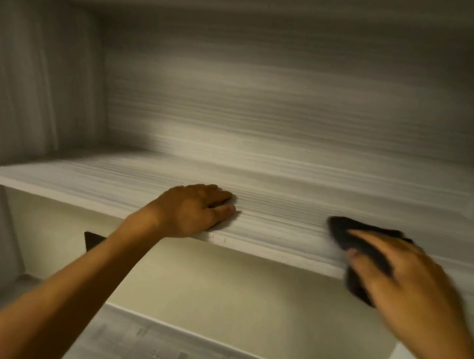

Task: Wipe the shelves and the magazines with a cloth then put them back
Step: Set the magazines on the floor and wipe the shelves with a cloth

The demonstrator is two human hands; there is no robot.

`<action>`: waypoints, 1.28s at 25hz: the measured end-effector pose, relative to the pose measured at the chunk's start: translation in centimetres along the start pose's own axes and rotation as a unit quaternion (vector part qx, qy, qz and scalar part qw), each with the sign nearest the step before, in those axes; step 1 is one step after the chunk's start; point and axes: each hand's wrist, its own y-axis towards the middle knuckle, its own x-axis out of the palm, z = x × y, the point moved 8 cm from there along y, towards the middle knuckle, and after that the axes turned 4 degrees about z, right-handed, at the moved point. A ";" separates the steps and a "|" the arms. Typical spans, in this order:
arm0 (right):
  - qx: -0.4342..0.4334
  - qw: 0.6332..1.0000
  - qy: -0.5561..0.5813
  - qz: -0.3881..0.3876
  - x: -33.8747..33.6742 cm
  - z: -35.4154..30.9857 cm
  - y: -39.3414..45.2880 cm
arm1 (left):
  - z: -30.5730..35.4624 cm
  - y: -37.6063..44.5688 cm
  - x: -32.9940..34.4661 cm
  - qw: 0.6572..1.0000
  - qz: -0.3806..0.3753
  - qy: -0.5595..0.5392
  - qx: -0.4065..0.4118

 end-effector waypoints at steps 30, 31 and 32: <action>0.181 0.933 -0.215 -0.225 9.6 2.3 15.5 | -7.2 -0.8 -0.8 0.981 -0.119 0.005 0.154; 0.165 0.935 -0.225 -0.221 10.5 0.6 16.0 | -7.0 -0.8 -0.9 0.982 -0.115 -0.005 0.150; 0.134 0.941 -0.219 -0.218 11.8 -1.6 16.4 | -6.8 -0.8 -1.0 0.984 -0.110 -0.009 0.142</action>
